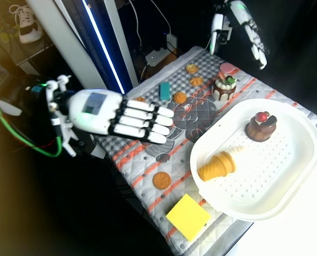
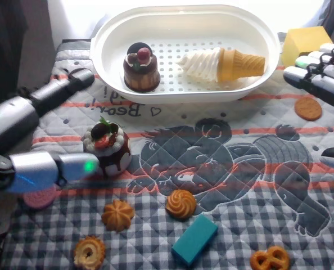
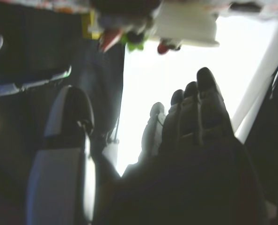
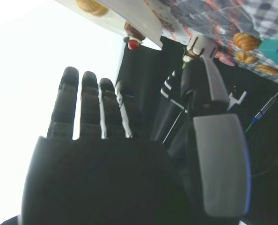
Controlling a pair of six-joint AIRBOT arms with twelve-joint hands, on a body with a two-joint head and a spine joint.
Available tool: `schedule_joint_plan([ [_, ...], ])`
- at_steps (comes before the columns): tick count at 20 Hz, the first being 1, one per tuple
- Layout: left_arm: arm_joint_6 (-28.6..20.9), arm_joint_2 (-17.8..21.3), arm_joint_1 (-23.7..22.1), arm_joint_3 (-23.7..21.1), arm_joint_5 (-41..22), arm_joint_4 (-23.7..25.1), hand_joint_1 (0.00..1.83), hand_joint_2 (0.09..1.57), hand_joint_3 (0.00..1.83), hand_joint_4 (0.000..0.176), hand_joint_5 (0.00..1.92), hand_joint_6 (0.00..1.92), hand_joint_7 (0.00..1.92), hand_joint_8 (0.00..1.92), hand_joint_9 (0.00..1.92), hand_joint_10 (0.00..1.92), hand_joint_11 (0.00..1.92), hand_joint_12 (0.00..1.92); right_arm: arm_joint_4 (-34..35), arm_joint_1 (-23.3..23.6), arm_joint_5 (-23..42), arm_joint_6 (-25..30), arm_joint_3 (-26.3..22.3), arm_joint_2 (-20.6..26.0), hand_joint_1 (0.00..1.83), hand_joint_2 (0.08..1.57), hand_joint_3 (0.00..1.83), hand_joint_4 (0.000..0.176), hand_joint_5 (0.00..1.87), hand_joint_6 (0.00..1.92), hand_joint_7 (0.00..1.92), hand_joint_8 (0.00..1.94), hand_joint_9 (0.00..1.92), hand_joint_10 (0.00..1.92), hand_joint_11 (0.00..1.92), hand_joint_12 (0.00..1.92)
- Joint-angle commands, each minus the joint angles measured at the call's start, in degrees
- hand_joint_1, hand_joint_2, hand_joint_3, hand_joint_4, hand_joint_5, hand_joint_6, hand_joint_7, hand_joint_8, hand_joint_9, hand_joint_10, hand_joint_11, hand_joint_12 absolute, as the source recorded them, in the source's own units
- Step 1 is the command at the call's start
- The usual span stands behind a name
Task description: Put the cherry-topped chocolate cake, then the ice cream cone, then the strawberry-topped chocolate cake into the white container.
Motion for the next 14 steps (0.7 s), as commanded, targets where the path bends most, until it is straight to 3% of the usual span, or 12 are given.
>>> schedule_joint_plan([
  [1,-0.43,-0.22,-0.90,0.58,-4.16,0.51,0.82,1.05,0.00,0.088,0.00,0.00,0.00,0.00,0.00,0.00,0.04,0.02,-0.22,0.29,7.97,0.26,-0.24,0.35,0.75,1.21,0.00,0.000,0.00,0.00,0.00,0.00,0.01,0.00,0.02,0.02],
  [3,-0.42,-1.88,-2.26,2.11,-0.56,0.94,0.84,1.05,0.00,0.058,0.00,0.00,0.00,0.00,0.00,0.00,0.01,0.00,-0.22,-0.12,8.56,0.36,-0.41,0.33,0.73,1.20,0.00,0.000,0.00,0.00,0.00,0.00,0.01,0.00,0.03,0.02],
  [5,-0.41,-3.60,-3.21,3.50,1.63,0.91,0.79,1.05,0.00,0.086,0.00,0.00,0.00,0.00,0.00,0.00,0.00,0.00,-0.22,-0.67,9.24,0.47,-0.66,0.34,0.72,1.21,0.00,0.000,0.00,0.00,0.00,0.00,0.02,0.01,0.00,0.28],
  [7,-0.37,-5.04,-4.24,4.87,3.85,0.92,0.82,1.06,0.00,0.086,0.00,0.00,0.00,0.00,0.00,0.00,0.05,0.03,-0.23,-1.34,10.07,0.70,-0.96,0.47,0.73,1.20,0.00,0.000,0.00,0.00,0.00,0.00,0.01,0.01,0.00,0.37],
  [8,0.16,-6.05,-5.20,5.74,5.43,0.94,0.78,1.09,0.00,0.104,0.01,0.01,0.00,0.00,0.00,0.00,0.01,0.72,-0.23,-1.82,10.74,0.73,-1.19,0.64,0.72,1.20,0.00,0.000,0.00,0.00,0.00,0.00,0.02,0.01,0.00,0.43],
  [9,1.37,-6.62,-5.91,6.01,6.49,0.90,0.91,1.08,0.00,0.084,0.05,0.03,0.09,0.06,0.00,0.66,0.00,1.57,-0.22,-2.17,11.11,0.73,-1.26,0.69,0.73,1.20,0.00,0.000,0.00,0.00,0.00,0.00,0.03,0.02,0.00,0.49],
  [10,3.89,-7.46,-6.81,6.08,7.95,0.75,0.96,1.09,0.00,0.089,0.11,0.06,0.14,0.11,0.00,1.19,0.04,1.85,0.20,-2.43,11.18,0.74,-1.21,0.69,0.74,1.20,0.00,0.000,0.00,0.00,0.00,0.00,0.04,0.03,0.00,0.56],
  [11,6.70,-8.17,-7.54,6.07,8.98,0.29,1.05,1.11,0.01,0.047,0.12,0.50,0.03,0.96,0.10,1.70,0.33,1.91,0.59,-2.70,11.28,0.74,-1.14,0.66,0.75,1.21,0.00,0.000,0.00,0.00,0.00,0.00,0.03,0.03,0.00,0.58],
  [12,8.10,-8.61,-7.88,6.08,9.47,-0.05,1.08,1.13,0.01,0.010,0.11,0.95,0.00,1.42,0.18,1.88,0.41,1.92,0.72,-2.89,11.35,0.74,-1.14,0.62,0.75,1.21,0.00,0.000,0.00,0.00,0.00,0.00,0.03,0.03,0.00,0.58],
  [13,9.02,-8.91,-8.16,6.11,9.62,-0.33,1.19,1.15,0.01,0.000,0.17,1.31,0.10,1.62,0.28,1.91,0.47,1.92,0.79,-3.05,11.46,0.74,-1.15,0.54,0.73,1.21,0.00,0.000,0.00,0.00,0.00,0.00,0.04,0.04,0.00,0.55],
  [14,9.04,-8.94,-8.31,6.12,9.44,-0.38,1.24,1.16,0.01,0.000,0.20,1.47,0.15,1.70,0.30,1.92,0.47,1.92,0.80,-3.16,11.57,0.74,-1.17,0.43,0.73,1.21,0.00,0.000,0.00,0.00,0.00,0.00,0.04,0.04,0.00,0.54],
])
